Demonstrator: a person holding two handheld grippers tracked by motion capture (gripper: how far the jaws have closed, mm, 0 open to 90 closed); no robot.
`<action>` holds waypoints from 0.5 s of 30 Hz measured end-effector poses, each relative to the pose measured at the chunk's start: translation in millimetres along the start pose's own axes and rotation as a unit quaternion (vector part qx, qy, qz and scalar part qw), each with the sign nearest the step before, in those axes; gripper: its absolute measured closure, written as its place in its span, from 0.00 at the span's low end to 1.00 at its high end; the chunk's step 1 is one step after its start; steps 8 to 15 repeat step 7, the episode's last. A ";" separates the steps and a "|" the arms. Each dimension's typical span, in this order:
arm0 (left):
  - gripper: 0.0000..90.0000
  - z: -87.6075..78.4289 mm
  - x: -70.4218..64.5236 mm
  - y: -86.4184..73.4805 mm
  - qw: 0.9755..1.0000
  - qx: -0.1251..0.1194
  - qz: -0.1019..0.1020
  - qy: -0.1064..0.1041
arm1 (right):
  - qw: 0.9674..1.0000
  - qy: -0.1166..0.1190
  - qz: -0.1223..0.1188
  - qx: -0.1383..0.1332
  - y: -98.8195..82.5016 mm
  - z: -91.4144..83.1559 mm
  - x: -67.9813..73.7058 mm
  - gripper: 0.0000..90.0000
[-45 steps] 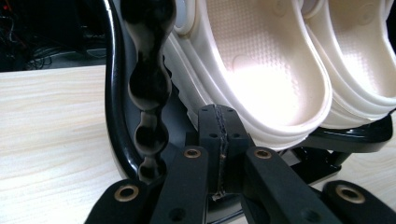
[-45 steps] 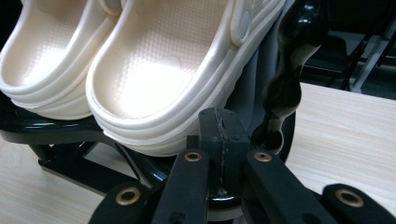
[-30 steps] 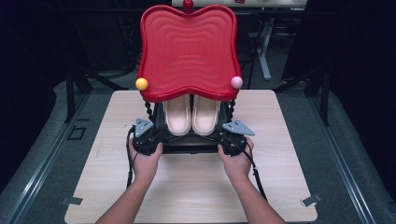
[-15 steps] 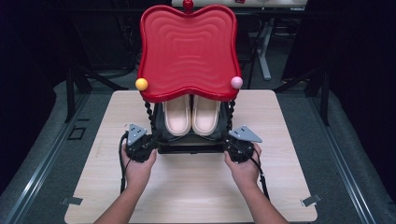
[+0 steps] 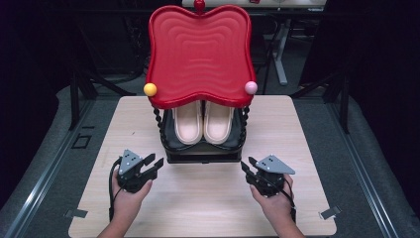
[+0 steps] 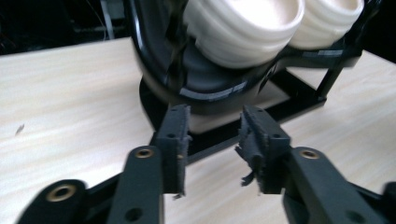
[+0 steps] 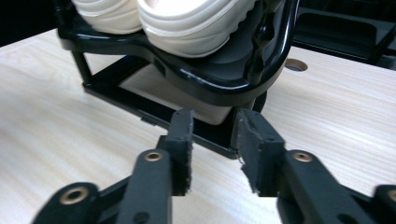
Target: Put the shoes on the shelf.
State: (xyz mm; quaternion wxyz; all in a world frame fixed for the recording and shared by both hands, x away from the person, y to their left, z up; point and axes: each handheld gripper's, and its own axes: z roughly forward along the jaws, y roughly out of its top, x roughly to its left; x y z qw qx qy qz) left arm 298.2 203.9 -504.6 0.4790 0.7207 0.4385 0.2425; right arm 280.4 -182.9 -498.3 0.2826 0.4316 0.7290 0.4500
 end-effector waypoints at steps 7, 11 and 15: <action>0.51 -11.0 12.6 -22.3 0.998 0.032 0.035 -0.029 | 0.999 0.022 -0.025 -0.036 -15.2 -18.5 -4.9 0.51; 0.51 -11.0 12.6 -22.3 0.998 0.032 0.035 -0.029 | 0.999 0.022 -0.025 -0.036 -15.2 -18.5 -4.9 0.51; 0.51 -11.0 12.6 -22.3 0.998 0.032 0.035 -0.029 | 0.999 0.022 -0.025 -0.036 -15.2 -18.5 -4.9 0.51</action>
